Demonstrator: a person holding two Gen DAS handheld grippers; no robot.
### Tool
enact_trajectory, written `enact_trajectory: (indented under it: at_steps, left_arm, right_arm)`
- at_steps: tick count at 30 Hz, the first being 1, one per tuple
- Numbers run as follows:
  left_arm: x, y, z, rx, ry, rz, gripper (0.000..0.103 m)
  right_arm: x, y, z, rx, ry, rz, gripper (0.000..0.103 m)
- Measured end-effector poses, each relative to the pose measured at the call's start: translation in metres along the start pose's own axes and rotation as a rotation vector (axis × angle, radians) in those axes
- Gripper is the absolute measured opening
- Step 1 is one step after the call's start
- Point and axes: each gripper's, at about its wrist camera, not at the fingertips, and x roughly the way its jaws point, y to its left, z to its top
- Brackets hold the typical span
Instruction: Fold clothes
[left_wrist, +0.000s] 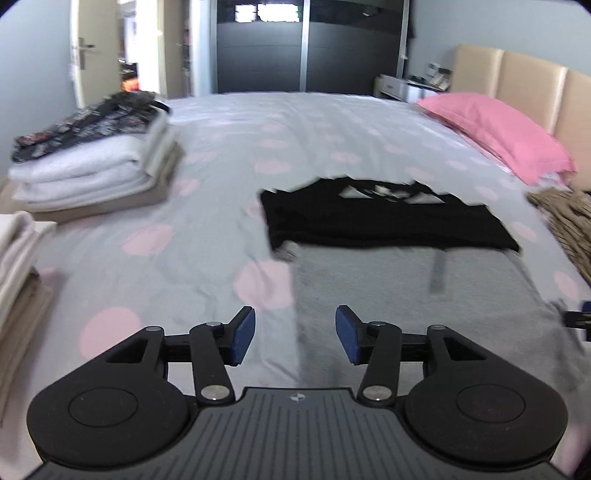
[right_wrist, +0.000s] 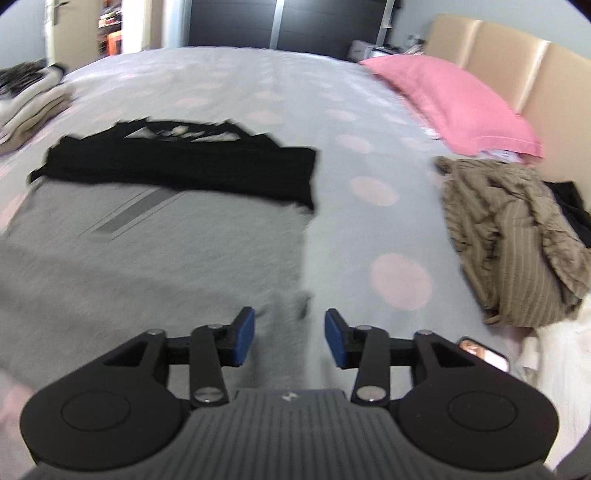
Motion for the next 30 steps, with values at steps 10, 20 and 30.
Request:
enact_trajectory:
  at_steps: [10, 20, 30]
  left_arm:
    - [-0.004, -0.047, -0.029, 0.254, 0.118, -0.116, 0.058]
    - [-0.005, -0.097, -0.074, 0.642, 0.179, -0.15, 0.059]
    - [-0.004, -0.11, -0.108, 0.949, 0.124, 0.039, 0.063]
  right_arm:
    - [-0.025, 0.053, -0.022, -0.366, -0.021, 0.162, 0.081]
    - [-0.039, 0.084, -0.058, -0.646, 0.016, 0.264, 0.086]
    - [-0.041, 0.098, -0.095, -0.982, -0.079, 0.084, 0.085]
